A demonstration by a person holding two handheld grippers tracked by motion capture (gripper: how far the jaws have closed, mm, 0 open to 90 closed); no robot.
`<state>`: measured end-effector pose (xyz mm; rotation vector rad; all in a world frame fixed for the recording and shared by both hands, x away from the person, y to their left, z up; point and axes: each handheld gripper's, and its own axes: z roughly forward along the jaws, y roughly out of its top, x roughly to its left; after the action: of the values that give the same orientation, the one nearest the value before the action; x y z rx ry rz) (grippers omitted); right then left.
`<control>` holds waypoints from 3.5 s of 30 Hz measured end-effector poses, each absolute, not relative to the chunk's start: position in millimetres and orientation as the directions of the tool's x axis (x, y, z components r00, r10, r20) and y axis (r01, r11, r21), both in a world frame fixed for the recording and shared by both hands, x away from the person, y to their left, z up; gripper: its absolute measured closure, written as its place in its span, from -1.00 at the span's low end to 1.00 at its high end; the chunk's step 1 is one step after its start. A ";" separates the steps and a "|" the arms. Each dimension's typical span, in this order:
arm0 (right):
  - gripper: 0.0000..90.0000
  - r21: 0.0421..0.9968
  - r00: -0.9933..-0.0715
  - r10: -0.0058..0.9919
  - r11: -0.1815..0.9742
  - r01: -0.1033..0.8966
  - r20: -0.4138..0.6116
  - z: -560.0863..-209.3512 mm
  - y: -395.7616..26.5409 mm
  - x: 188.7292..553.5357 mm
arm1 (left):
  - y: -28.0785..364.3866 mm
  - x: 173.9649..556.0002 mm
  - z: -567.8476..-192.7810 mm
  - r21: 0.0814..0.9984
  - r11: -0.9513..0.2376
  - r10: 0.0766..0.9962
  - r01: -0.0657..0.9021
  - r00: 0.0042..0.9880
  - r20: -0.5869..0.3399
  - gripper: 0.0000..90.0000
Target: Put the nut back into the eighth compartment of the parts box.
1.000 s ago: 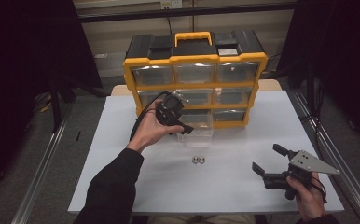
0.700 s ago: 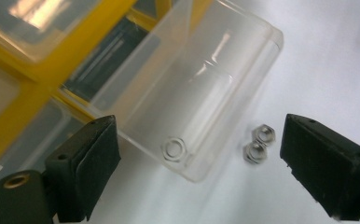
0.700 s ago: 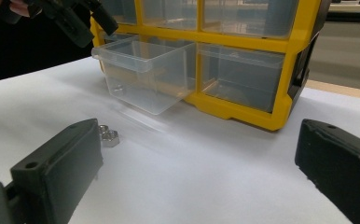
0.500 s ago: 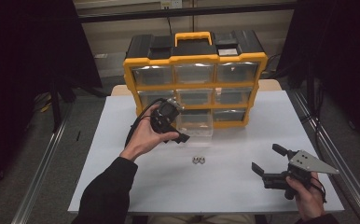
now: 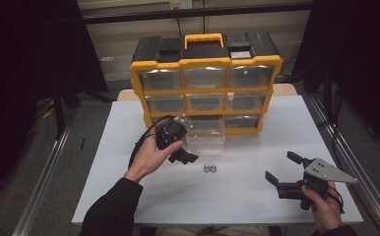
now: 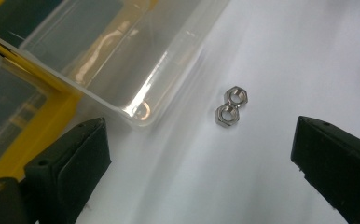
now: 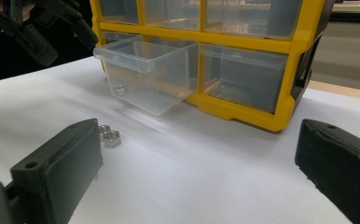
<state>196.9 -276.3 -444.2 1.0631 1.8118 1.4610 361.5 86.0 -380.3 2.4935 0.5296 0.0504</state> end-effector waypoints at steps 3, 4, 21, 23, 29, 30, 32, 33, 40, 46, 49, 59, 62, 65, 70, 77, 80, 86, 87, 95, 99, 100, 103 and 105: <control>-0.98 0.971 -0.520 0.853 0.087 0.223 0.043 -444.2 -276.5 197.1 | 85.8 358.7 -384.8 0.551 -0.752 0.384 0.362 0.920 -0.080 -0.90; -0.98 0.971 -0.520 0.853 0.087 0.223 0.043 -444.2 -276.5 197.1 | 87.1 359.6 -385.1 0.530 -0.779 0.355 0.336 0.932 -0.069 -0.90; -0.98 0.971 -0.520 0.853 0.088 0.221 0.041 -444.2 -276.6 197.1 | 77.9 343.8 -412.5 0.516 -0.772 0.350 0.372 0.926 -0.143 -0.90; -0.98 0.971 -0.521 0.853 0.089 0.222 0.041 -444.2 -276.6 197.1 | 76.7 344.7 -413.2 0.496 -0.801 0.313 0.336 0.940 -0.132 -0.90; -0.98 0.971 -0.522 0.852 0.089 0.224 0.042 -444.0 -276.3 197.1 | 67.9 340.4 -419.3 0.480 -0.818 0.284 0.317 0.948 -0.142 -0.90; -0.98 0.971 -0.522 0.852 0.087 0.224 0.043 -444.0 -276.2 197.0 | 66.6 340.1 -420.5 0.475 -0.822 0.276 0.314 0.950 -0.149 -0.90; -0.98 0.970 -0.523 0.851 0.089 0.224 0.043 -444.0 -276.1 197.0 | 63.3 338.3 -423.3 0.477 -0.815 0.289 0.329 0.944 -0.158 -0.90; -0.98 0.970 -0.523 0.851 0.089 0.224 0.043 -444.0 -276.1 197.0 | 62.0 338.9 -424.5 0.474 -0.819 0.282 0.323 0.946 -0.158 -0.90; -0.98 0.971 -0.523 0.851 0.090 0.222 0.040 -444.2 -276.5 197.3 | 51.7 339.6 -428.6 0.444 -0.845 0.256 0.298 0.954 -0.154 -0.89; -0.98 0.971 -0.524 0.851 0.090 0.223 0.041 -444.2 -276.4 197.3 | 42.6 338.8 -431.9 0.433 -0.851 0.257 0.297 0.955 -0.151 -0.89; -0.98 0.970 -0.522 0.852 0.087 0.226 0.045 -444.1 -275.9 197.1 | 41.1 340.0 -432.6 0.426 -0.855 0.256 0.296 0.955 -0.150 -0.88; -0.98 0.970 -0.524 0.850 0.086 0.226 0.047 -444.5 -275.8 197.3 | 35.5 347.3 -439.7 0.390 -0.869 0.258 0.306 0.951 -0.170 -0.63; -0.98 0.970 -0.525 0.850 0.089 0.227 0.045 -444.3 -275.9 197.2 | 33.5 349.6 -441.9 0.389 -0.864 0.277 0.318 0.948 -0.159 -0.62; -0.98 0.970 -0.526 0.850 0.089 0.226 0.045 -444.4 -276.0 197.2 | 32.1 352.5 -443.6 0.380 -0.866 0.275 0.324 0.945 -0.179 -0.45; -0.98 0.970 -0.524 0.851 0.085 0.227 0.047 -444.6 -275.9 197.3 | 30.1 354.8 -445.8 0.358 -0.863 0.311 0.356 0.933 -0.179 -0.34; -0.98 0.970 -0.524 0.851 0.086 0.226 0.046 -444.6 -275.8 197.3 | 24.1 355.3 -446.6 0.350 -0.864 0.319 0.362 0.931 -0.175 -0.16; -0.98 0.971 -0.526 0.849 0.087 0.225 0.045 -444.5 -275.8 197.3 | 21.5 358.1 -445.6 0.337 -0.887 0.273 0.315 0.947 -0.168 -0.04; -0.98 0.970 -0.526 0.849 0.088 0.228 0.047 -444.3 -276.3 196.6 | 19.0 360.0 -448.1 0.319 -0.892 0.283 0.320 0.946 -0.157 0.08; -0.98 0.970 -0.526 0.849 0.089 0.227 0.045 -444.3 -276.3 196.7 | 19.2 361.5 -447.8 0.308 -0.901 0.269 0.304 0.951 -0.151 0.10; -0.98 0.970 -0.526 0.849 0.089 0.226 0.045 -444.3 -276.4 196.6 | 19.0 360.1 -450.6 0.313 -0.883 0.316 0.350 0.936 -0.155 0.23; -0.98 0.971 -0.523 0.851 0.088 0.224 0.043 -444.4 -276.5 197.0 | 18.3 363.3 -449.1 0.290 -0.910 0.272 0.297 0.954 -0.125 0.27; -0.98 0.970 -0.525 0.850 0.089 0.227 0.045 -444.2 -276.2 196.7 | 17.3 361.0 -450.5 0.300 -0.892 0.314 0.339 0.940 -0.132 0.28; -0.98 0.970 -0.525 0.850 0.090 0.226 0.044 -444.2 -276.2 196.6 | 17.1 362.7 -450.2 0.300 -0.894 0.307 0.334 0.942 -0.135 0.35; -0.98 0.970 -0.523 0.851 0.088 0.225 0.044 -444.3 -276.4 196.7 | 17.3 364.2 -449.3 0.280 -0.905 0.298 0.321 0.947 -0.122 0.35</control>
<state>196.7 -276.4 -444.3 1.0586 1.8172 1.4618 364.2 17.3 -449.3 2.8022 0.4563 -0.1090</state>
